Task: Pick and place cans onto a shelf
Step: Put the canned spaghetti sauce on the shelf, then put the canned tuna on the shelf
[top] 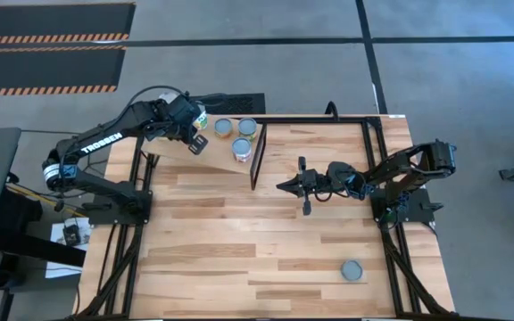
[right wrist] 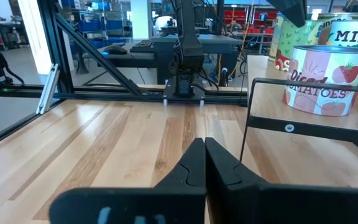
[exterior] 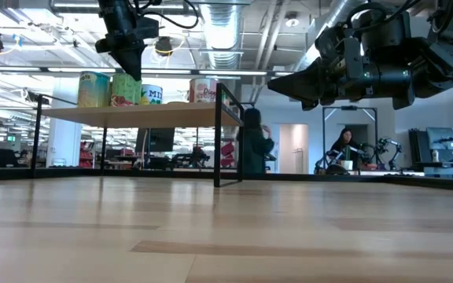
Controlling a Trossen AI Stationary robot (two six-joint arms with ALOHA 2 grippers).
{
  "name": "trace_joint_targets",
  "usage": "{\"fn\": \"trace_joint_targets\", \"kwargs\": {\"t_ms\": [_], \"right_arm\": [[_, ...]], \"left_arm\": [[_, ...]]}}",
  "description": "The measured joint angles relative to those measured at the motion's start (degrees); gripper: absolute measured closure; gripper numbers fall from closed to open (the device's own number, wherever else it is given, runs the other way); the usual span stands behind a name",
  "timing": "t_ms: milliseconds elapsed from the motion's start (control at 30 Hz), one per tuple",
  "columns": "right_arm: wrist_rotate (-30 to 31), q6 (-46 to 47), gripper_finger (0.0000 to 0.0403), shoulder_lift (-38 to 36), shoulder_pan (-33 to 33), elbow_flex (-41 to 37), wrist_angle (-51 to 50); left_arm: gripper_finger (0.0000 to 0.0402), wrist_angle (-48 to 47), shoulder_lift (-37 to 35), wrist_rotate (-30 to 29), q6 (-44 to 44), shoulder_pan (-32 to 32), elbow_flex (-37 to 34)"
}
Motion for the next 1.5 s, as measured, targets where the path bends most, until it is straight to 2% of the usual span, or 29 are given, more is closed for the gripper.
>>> {"fn": "trace_joint_targets", "kwargs": {"t_ms": [267,633,1067,1133,1233,1300,1500], "right_arm": [[0.0,0.0,0.0394,0.0,0.0,0.0,0.0],[0.0,0.0,0.0394,0.0,0.0,0.0,0.0],[0.0,0.0,0.0394,0.0,0.0,0.0,-0.1],[0.0,0.0,0.0394,0.0,0.0,0.0,-0.1],[0.0,0.0,0.0394,0.0,0.0,0.0,0.3],[0.0,0.0,0.0394,0.0,0.0,0.0,0.8],[0.0,1.7,0.0394,0.0,0.0,0.5,1.0]], "left_arm": [[0.0343,0.1,0.0,-2.0,1.7,0.0,0.0],[0.0342,0.1,0.0,-2.5,3.0,0.0,0.2],[0.0344,1.5,-1.3,-3.0,5.6,-1.3,4.1],[0.0352,3.4,-3.0,-2.0,6.3,-3.8,4.1],[0.038,10.1,-6.1,-1.7,6.6,-11.1,1.7],[0.0396,17.2,-8.4,-1.8,7.2,-16.8,-1.9],[0.0399,44.1,-12.7,-2.8,10.7,-33.5,-17.7]]}}
